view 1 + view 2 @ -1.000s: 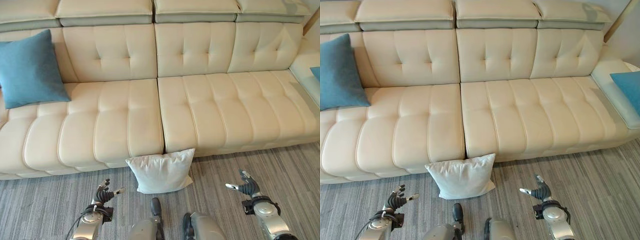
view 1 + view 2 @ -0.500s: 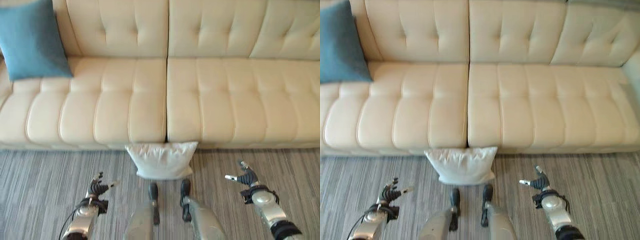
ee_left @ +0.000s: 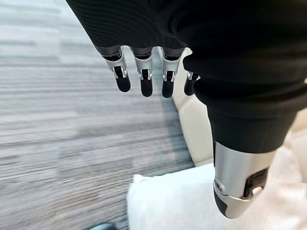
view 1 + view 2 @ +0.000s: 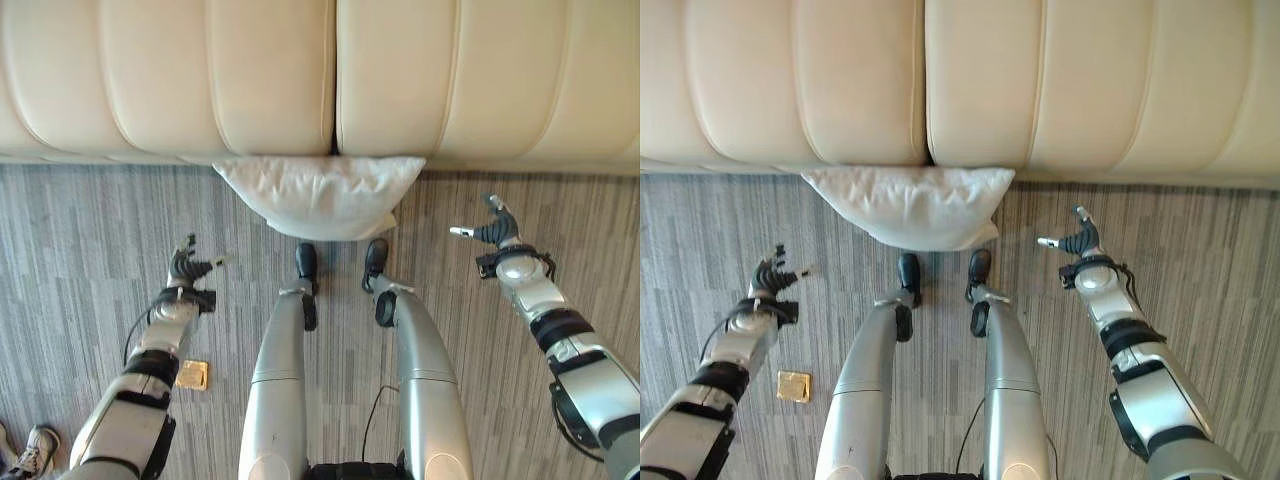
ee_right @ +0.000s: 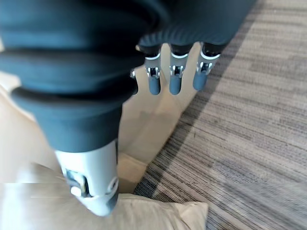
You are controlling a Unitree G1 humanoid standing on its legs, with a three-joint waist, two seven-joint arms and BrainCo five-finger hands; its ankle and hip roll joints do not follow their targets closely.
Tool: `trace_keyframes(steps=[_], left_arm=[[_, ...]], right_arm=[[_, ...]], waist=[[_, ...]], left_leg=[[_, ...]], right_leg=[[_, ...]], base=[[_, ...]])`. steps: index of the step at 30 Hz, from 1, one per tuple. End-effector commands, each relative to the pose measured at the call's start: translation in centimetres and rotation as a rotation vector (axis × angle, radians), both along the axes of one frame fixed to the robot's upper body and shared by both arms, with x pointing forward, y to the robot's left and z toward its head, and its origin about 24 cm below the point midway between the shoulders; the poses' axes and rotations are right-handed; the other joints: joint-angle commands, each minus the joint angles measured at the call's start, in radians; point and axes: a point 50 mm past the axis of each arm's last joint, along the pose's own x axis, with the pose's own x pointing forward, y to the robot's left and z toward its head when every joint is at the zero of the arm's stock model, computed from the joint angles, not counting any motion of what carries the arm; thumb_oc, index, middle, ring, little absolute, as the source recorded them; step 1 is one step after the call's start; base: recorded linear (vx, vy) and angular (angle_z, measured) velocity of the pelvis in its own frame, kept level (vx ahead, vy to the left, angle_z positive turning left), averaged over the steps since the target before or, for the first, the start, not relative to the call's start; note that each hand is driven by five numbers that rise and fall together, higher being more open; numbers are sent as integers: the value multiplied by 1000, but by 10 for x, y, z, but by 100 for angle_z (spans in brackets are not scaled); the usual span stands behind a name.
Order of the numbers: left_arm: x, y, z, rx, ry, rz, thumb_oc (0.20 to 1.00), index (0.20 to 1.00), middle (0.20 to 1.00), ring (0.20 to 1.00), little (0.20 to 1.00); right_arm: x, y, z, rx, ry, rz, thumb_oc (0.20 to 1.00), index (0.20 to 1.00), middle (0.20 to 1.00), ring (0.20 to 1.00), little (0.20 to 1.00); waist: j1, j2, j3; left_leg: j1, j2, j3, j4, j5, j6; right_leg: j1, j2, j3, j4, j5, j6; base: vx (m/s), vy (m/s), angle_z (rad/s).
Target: Pick up all the scattered cushions and arrange them neatly on the sofa.
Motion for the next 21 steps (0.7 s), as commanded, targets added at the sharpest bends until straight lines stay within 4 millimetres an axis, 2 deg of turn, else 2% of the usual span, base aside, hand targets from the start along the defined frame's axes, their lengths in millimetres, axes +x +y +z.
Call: trace_keyframes(steps=[1,2,3,4,7,8,9,10,11,13,14,15,18,21], left_arm=[[6,7,16,8,-62,53,1000,1000,1000,1000,1000],[14,4,28,19,-86,49,1000,1000,1000,1000,1000],[28,-8,50,29,-138,27,1000,1000,1000,1000,1000],[29,-8,51,30,-140,27,1000,1000,1000,1000,1000],[48,-28,82,30,-200,3,1000,1000,1000,1000,1000],[49,-28,83,31,-202,3,1000,1000,1000,1000,1000],[63,-55,112,31,-284,-57,940,940,940,940,940],[63,-55,112,31,-285,-57,451,451,451,451,451],[65,-65,120,24,-320,-83,200,200,200,200,200],[64,-77,126,-9,-382,-123,200,200,200,200,200],[61,-92,133,-46,-455,-171,200,200,200,200,200],[61,-92,132,-47,-454,-171,200,200,200,200,200],[53,-109,128,-73,-509,-237,200,200,200,200,200],[42,-119,107,-110,-497,-280,200,200,200,200,200]], right_arm=[[5,22,4,63,-63,36,1000,1000,1000,1000,1000],[10,33,13,82,-88,60,1000,1000,1000,1000,1000],[18,58,27,139,-130,99,1000,1000,1000,1000,1000],[18,58,28,140,-132,99,1000,1000,1000,1000,1000],[26,104,47,230,-176,185,1000,1000,1000,1000,1000],[26,104,48,231,-178,184,1000,1000,1000,1000,1000],[24,149,67,309,-231,303,319,319,319,319,319],[24,149,67,310,-232,303,200,200,200,200,200],[22,161,73,338,-257,341,200,200,200,200,200],[16,176,83,362,-307,401,200,200,200,200,200],[10,183,90,360,-356,451,200,200,200,200,200],[10,183,90,359,-355,451,200,200,200,200,200],[2,180,88,364,-396,480,200,200,200,200,200],[-6,167,71,375,-388,478,200,200,200,200,200]], waist=[[-6,11,-108],[-7,13,-106],[-3,22,-107],[-3,21,-108],[5,36,-110],[5,36,-109],[12,50,-117],[11,50,-116],[14,55,-120],[17,59,-128],[19,57,-136],[18,58,-136],[17,50,-154],[14,40,-162]], left_leg=[[-78,16,23,79,-91,-20],[-105,10,22,104,-97,-15],[-154,0,19,144,-107,-9],[-158,0,19,146,-108,-9],[-201,-11,14,177,-116,-3],[-204,-11,14,178,-117,-3],[-223,-24,7,183,-113,-4],[-224,-25,6,183,-112,-4],[-223,-28,5,178,-109,-5],[-211,-35,2,158,-101,-9],[-188,-41,0,132,-91,-11],[-186,-41,-1,130,-90,-11],[-125,-44,-7,49,-69,-17],[-26,-39,-9,-41,-50,-27]], right_leg=[[-69,-15,91,92,-130,85],[-97,-14,97,115,-134,83],[-143,-15,102,153,-146,78],[-146,-16,103,156,-148,78],[-192,-19,108,194,-163,68],[-195,-19,108,195,-164,68],[-213,-23,109,212,-167,65],[-214,-24,109,213,-167,65],[-213,-25,108,210,-166,65],[-202,-27,101,200,-164,66],[-182,-26,94,180,-159,68],[-179,-27,94,178,-158,68],[-126,-21,84,126,-143,78],[-30,-21,73,47,-122,92]], base=[[15,11,-9],[40,2,-11],[26,-8,-10],[30,-6,-7],[21,-5,2],[34,-34,7],[28,-24,7],[31,-33,8],[8,-11,12],[4,-22,13],[-7,-25,12],[-3,-25,18],[-13,-6,17],[-48,-2,8]])
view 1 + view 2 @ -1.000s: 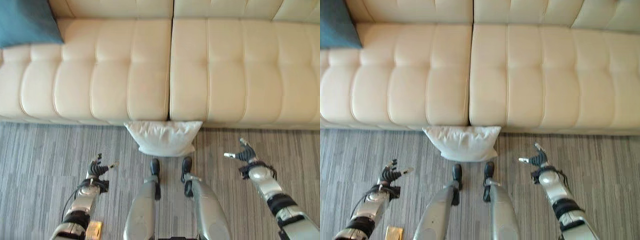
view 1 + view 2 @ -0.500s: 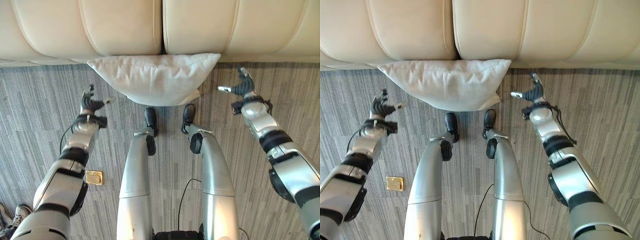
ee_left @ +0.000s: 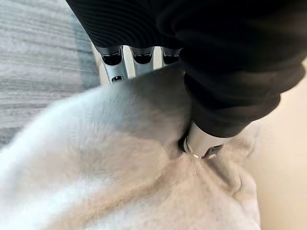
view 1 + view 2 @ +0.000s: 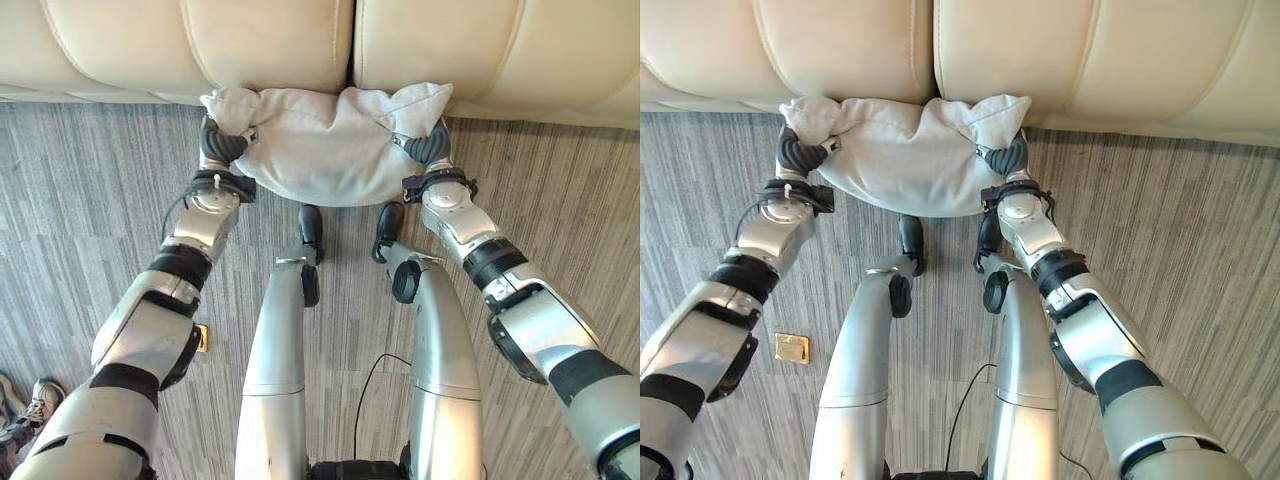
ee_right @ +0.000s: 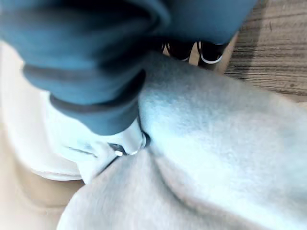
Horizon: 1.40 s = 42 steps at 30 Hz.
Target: Pick up all the scattered cushions and arrange them neatly on the sofa.
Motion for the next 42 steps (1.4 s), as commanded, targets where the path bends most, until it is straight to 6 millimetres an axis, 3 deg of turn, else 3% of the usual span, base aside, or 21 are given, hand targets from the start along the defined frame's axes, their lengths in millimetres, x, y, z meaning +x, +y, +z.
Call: trace_keyframes(steps=[1,3,5,8,9,10,13,17,21,28,30,32,34,36,39,42], left_arm=[[-22,-24,-19,-84,-108,-127,200,200,200,200,200],[-35,-27,-28,-107,-123,-162,200,200,200,200,200],[-60,-27,-56,-94,-76,-214,200,200,200,200,200],[-68,-28,-67,-87,-47,-231,200,200,200,200,200],[-77,-27,-78,-83,-20,-241,200,200,200,200,200],[-101,-20,-103,-81,57,-270,200,200,200,200,200],[-117,-12,-115,-76,97,-271,200,200,200,200,200],[-147,5,-134,-87,171,-250,200,200,200,200,200],[-156,10,-134,-82,172,-239,200,200,200,200,200],[-161,9,-139,-130,189,-205,200,200,200,200,200],[-162,7,-141,-127,197,-211,200,200,200,200,200],[-162,6,-143,-130,206,-214,200,200,200,200,200],[-162,5,-148,-137,232,-218,200,200,200,200,200],[-162,4,-149,-134,238,-216,200,200,200,200,200],[-163,5,-150,-127,247,-200,200,200,200,200,200],[-165,5,-150,-137,240,-186,200,200,200,200,200]], right_arm=[[-28,36,0,98,-155,221,200,200,200,200,200],[-37,21,-19,120,-131,206,200,200,200,200,200],[-61,-2,-59,129,-57,205,200,200,200,200,200],[-71,-8,-72,128,-34,202,200,200,200,200,200],[-80,-16,-81,129,-17,198,200,200,200,200,200],[-106,-39,-97,82,11,199,200,200,200,200,200],[-121,-52,-102,60,15,188,200,200,200,200,200],[-150,-72,-101,11,11,198,200,200,200,200,200],[-157,-78,-89,-133,-33,186,200,200,200,200,200],[-160,-81,-92,-168,-28,138,200,200,200,200,200],[-161,-83,-88,-173,-45,129,200,200,200,200,200],[-162,-86,-88,-177,-41,118,200,200,200,200,200],[-162,-88,-85,-198,-46,107,200,200,200,200,200],[-162,-88,-84,-190,-52,104,200,200,200,200,200],[-162,-88,-87,-133,-41,87,200,200,200,200,200],[-163,-88,-90,-127,-34,76,200,200,200,200,200]], waist=[[-11,23,-172],[-15,21,-178],[-25,11,-195],[-28,9,-198],[-33,6,-205],[-46,4,-242],[-54,-2,-262],[-71,-7,-354],[-75,-13,-405],[-75,-23,-425],[-75,-34,-404],[-73,-36,-396],[-65,-36,-399],[-58,-39,-396],[-33,-29,-385],[-13,-26,-387]], left_leg=[[128,4,9,-140,-46,-36],[211,7,13,-202,-39,-39],[378,5,15,-317,-18,-50],[452,5,16,-365,-9,-52],[502,3,24,-414,30,-49],[681,-5,22,-517,49,-58],[790,4,26,-574,61,-66],[995,15,47,-681,79,-74],[1071,23,57,-719,84,-80],[1113,39,74,-653,44,-87],[1069,63,88,-492,68,-99],[1024,89,115,-424,90,-102],[976,107,173,-474,84,-90],[948,100,172,-487,81,-87],[859,80,129,-595,160,-105],[807,83,98,-705,200,-116]], right_leg=[[134,32,65,-104,-91,124],[209,33,57,-162,-73,136],[371,30,40,-287,-41,155],[441,31,35,-330,-33,159],[493,27,19,-382,5,156],[676,39,10,-489,19,167],[789,48,4,-550,25,175],[991,80,13,-667,39,187],[1074,98,17,-720,37,185],[1173,109,16,-753,9,166],[1198,108,11,-744,-9,143],[1217,107,-4,-748,-23,135],[1230,100,-15,-750,-44,137],[1232,98,-12,-746,-56,138],[1269,120,4,-749,-91,139],[1312,129,28,-748,-123,146]], base=[[-37,2,3],[0,0,0],[48,-20,-5],[36,-19,-10],[154,-42,-10],[154,-42,-6],[175,-45,-1],[201,-50,-11],[146,-91,-10],[78,-90,1],[40,-106,15],[85,-67,24],[195,-23,21],[141,5,22],[225,31,11],[303,68,-9]])
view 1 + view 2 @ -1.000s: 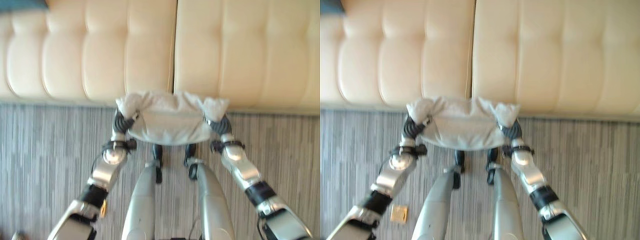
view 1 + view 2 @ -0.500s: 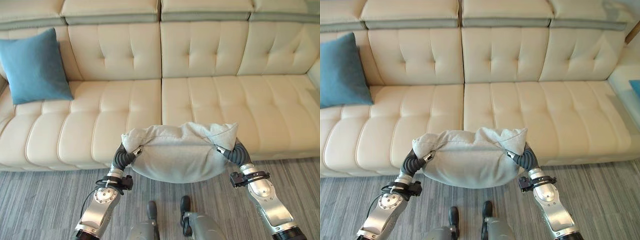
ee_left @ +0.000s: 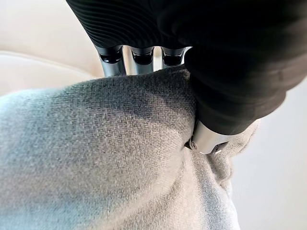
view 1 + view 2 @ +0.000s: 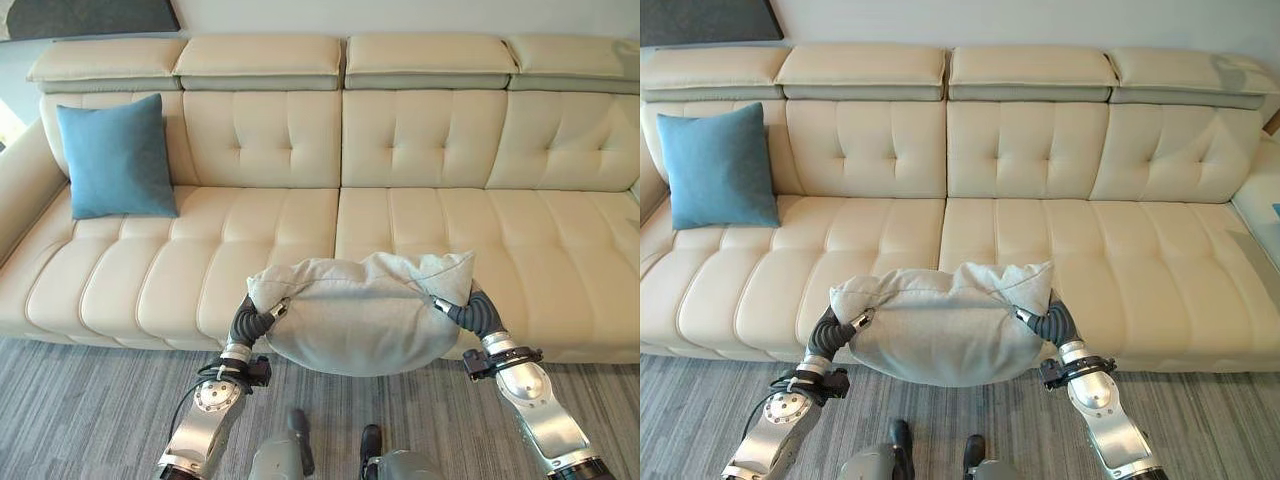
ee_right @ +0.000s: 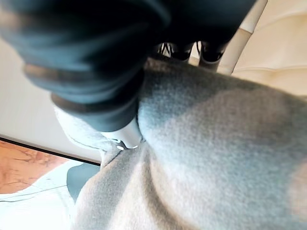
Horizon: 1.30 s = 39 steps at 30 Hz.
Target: Pick up all the scattered cushions and arrange them neatly on the sofa.
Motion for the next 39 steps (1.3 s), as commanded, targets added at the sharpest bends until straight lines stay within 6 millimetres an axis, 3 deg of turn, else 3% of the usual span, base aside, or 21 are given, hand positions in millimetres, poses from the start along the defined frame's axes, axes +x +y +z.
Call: trace_keyframes(steps=[1,6,8,10,12,13,16,18,23,26,31,35,36,39], left_arm=[[2,19,23,41,-135,90,200,200,200,200,200],[-4,24,20,59,-117,74,200,200,200,200,200],[-3,26,21,74,-114,70,200,200,200,200,200],[0,30,26,106,-132,69,200,200,200,200,200],[5,34,33,121,-165,80,200,200,200,200,200],[5,34,34,121,-165,80,200,200,200,200,200],[6,41,37,133,-181,115,200,200,200,200,200],[6,41,34,118,-172,112,200,200,200,200,200],[4,38,30,127,-157,99,200,200,200,200,200],[3,36,27,106,-151,87,200,200,200,200,200],[2,35,25,113,-141,73,200,200,200,200,200],[24,33,52,142,-274,124,200,200,200,200,200],[37,30,66,148,-336,157,200,200,200,200,200],[52,24,81,152,-397,181,200,200,200,200,200]], right_arm=[[2,-11,48,55,-249,-53,200,200,200,200,200],[-2,-8,43,67,-227,-32,200,200,200,200,200],[-1,-4,42,81,-216,-19,200,200,200,200,200],[3,2,45,91,-229,5,200,200,200,200,200],[10,12,51,121,-264,37,200,200,200,200,200],[10,12,52,121,-264,37,200,200,200,200,200],[17,18,61,119,-297,73,200,200,200,200,200],[18,16,64,116,-304,80,200,200,200,200,200],[18,16,66,124,-316,81,200,200,200,200,200],[16,14,63,138,-299,87,200,200,200,200,200],[18,13,63,120,-279,116,200,200,200,200,200],[40,28,90,66,-396,136,200,200,200,200,200],[52,36,97,67,-424,121,200,200,200,200,200],[64,43,106,82,-452,103,200,200,200,200,200]], waist=[[28,-6,-32],[49,-14,-67],[49,-40,-66],[53,-58,-64],[55,-57,-50],[58,-54,-51],[55,-31,-39],[31,-18,-25],[20,-20,-14],[26,-24,-22],[30,-5,-48],[39,6,-60],[43,5,-61],[45,5,-51]], left_leg=[[-62,14,-28,-102,83,-26],[-70,22,-36,-59,132,-15],[-68,7,-28,12,97,3],[-59,-7,-9,49,46,33],[-7,-14,15,55,-11,68],[-8,-10,17,51,-7,68],[79,-13,26,3,-42,73],[142,-25,13,-41,-49,71],[178,-36,-1,-46,-60,63],[195,-35,-15,-52,-63,45],[233,-16,-49,-95,-41,15],[264,-11,-63,-148,-21,0],[266,-8,-64,-161,-14,-3],[263,-6,-66,-173,-4,-6]], right_leg=[[183,16,94,29,-198,114],[252,-15,135,75,-233,139],[232,-59,145,142,-190,164],[182,-103,173,244,-83,198],[76,-112,229,363,25,201],[72,-109,231,362,29,200],[-20,-134,151,280,-16,197],[-102,-100,131,152,-22,199],[-85,-88,136,63,11,208],[-47,-86,121,12,23,197],[36,-63,59,-56,8,171],[63,-47,40,-84,-4,159],[64,-43,37,-91,-4,156],[57,-39,36,-91,-4,155]], base=[[528,135,-35],[507,209,-55],[296,159,-59],[275,204,-38],[255,211,-44],[210,153,-51],[182,81,-27],[246,14,-30],[127,-66,25],[115,-178,41],[129,-156,38],[101,-94,19],[42,-58,-1],[-3,-28,3]])
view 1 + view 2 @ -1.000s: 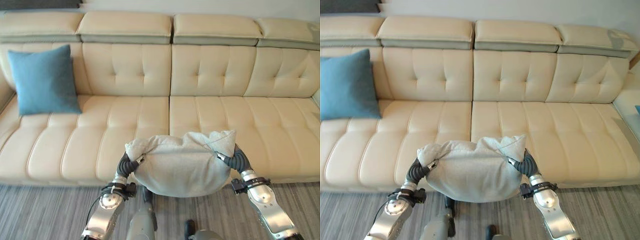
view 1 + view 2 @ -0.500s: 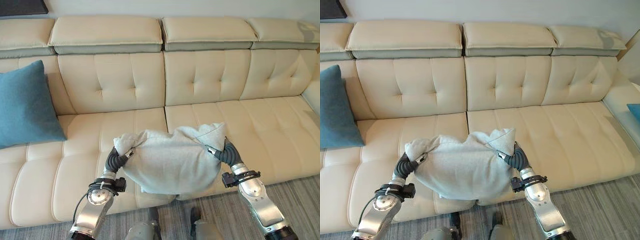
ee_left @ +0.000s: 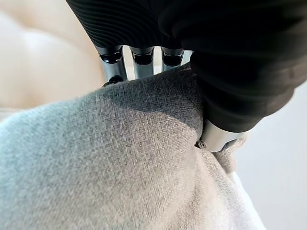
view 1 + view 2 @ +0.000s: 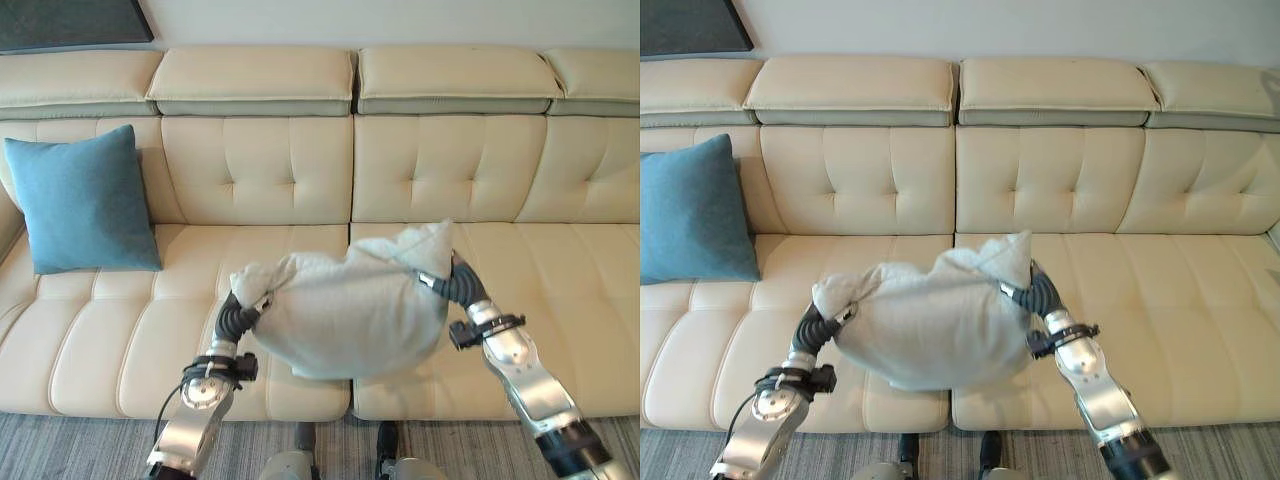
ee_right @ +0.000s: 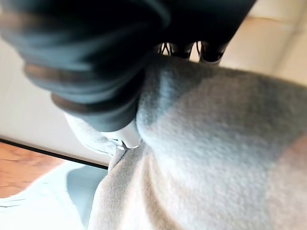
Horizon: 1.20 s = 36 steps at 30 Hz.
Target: Pick up all the scattered cushions and arrange them neatly on the sofa.
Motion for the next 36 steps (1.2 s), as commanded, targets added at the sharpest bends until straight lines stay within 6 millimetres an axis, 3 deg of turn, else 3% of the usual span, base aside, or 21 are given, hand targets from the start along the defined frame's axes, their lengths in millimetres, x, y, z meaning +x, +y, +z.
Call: trace_keyframes(steps=[1,2,3,8,13,14,15,16,17,18,23,27,28,31,32,33,36], left_arm=[[36,3,62,67,-295,67,200,200,200,200,200],[55,-6,82,76,-361,83,200,200,200,200,200],[56,-7,83,76,-365,83,200,200,200,200,200],[103,-22,141,168,-487,102,200,200,200,200,200],[132,-14,160,227,-433,165,200,200,200,200,200],[136,-12,165,238,-429,179,319,319,319,319,319],[136,-12,165,238,-429,179,586,586,586,586,586],[141,-5,175,261,-426,209,1000,1000,1000,1000,1000],[143,-1,182,267,-431,226,1000,1000,1000,1000,1000],[144,8,192,256,-442,257,1000,1000,1000,1000,1000],[142,30,212,226,-472,302,1000,1000,1000,1000,1000],[137,53,210,139,-451,297,1000,1000,1000,1000,1000],[132,71,204,125,-426,324,1000,1000,1000,1000,1000],[121,88,190,102,-404,344,1000,1000,1000,1000,1000],[102,99,158,115,-370,326,1000,1000,1000,1000,1000],[102,99,157,116,-368,326,1000,1000,1000,1000,1000],[76,108,108,148,-252,306,1000,1000,1000,1000,1000]], right_arm=[[18,22,61,101,-290,21,200,200,200,200,200],[31,30,69,123,-304,-3,200,200,200,200,200],[31,30,70,124,-308,-3,200,200,200,200,200],[73,30,104,72,-335,-113,200,200,200,200,200],[98,22,129,25,-329,-221,200,200,200,200,200],[102,20,135,18,-331,-239,200,200,200,200,200],[102,20,135,18,-331,-239,200,200,200,200,200],[107,14,145,13,-335,-276,555,555,555,555,555],[109,13,153,11,-348,-291,1000,1000,1000,1000,1000],[110,4,168,6,-375,-331,1000,1000,1000,1000,1000],[109,-16,198,-9,-429,-401,1000,1000,1000,1000,1000],[107,-32,206,7,-426,-437,1000,1000,1000,1000,1000],[107,-44,202,31,-402,-463,1000,1000,1000,1000,1000],[102,-58,189,109,-376,-469,1000,1000,1000,1000,1000],[86,-81,161,176,-361,-481,1000,1000,1000,1000,1000],[85,-81,160,175,-358,-481,1000,1000,1000,1000,1000],[61,-97,109,197,-293,-463,1000,1000,1000,1000,1000]], waist=[[4,-33,-33],[5,-31,-14],[5,-31,-12],[6,-18,48],[7,-3,72],[7,0,80],[7,0,80],[8,6,82],[9,7,86],[12,12,90],[17,15,87],[21,19,81],[22,18,73],[18,15,58],[9,8,42],[9,8,38],[-5,1,10]], left_leg=[[-2,27,-1,34,-80,-59],[-26,31,-4,31,-68,-63],[-29,31,-4,31,-68,-63],[-143,32,-19,36,-33,-72],[-206,34,-20,11,6,-81],[-219,34,-22,3,16,-83],[-220,34,-22,3,16,-83],[-235,34,-26,-10,25,-86],[-244,34,-28,-12,29,-87],[-257,31,-32,-19,34,-89],[-268,23,-38,-25,38,-93],[-262,16,-39,-25,33,-92],[-254,12,-39,-25,28,-90],[-239,8,-35,-25,20,-87],[-209,3,-28,-25,-2,-83],[-212,3,-28,-25,1,-82],[-174,-1,-18,-25,-22,-74]], right_leg=[[-7,-18,3,71,-157,37],[-39,-16,2,79,-155,38],[-43,-16,2,81,-155,38],[-180,-15,13,141,-145,41],[-270,-19,25,179,-141,47],[-288,-20,28,183,-139,50],[-289,-20,28,183,-139,50],[-310,-21,30,185,-137,51],[-320,-21,31,187,-135,53],[-334,-22,30,187,-132,56],[-341,-27,29,182,-127,61],[-329,-27,32,173,-126,62],[-317,-26,36,165,-126,62],[-298,-25,40,150,-119,63],[-261,-29,40,138,-125,65],[-263,-29,40,135,-120,65],[-223,-35,41,120,-120,65]], base=[[-126,-64,14],[-118,-48,13],[-128,-37,8],[-147,-16,2],[-55,12,-2],[-27,1,-7],[-17,11,-5],[0,0,0],[0,0,0],[12,2,-4],[26,1,3],[65,21,6],[79,28,2],[113,37,2],[113,35,1],[141,53,11],[97,48,11]])
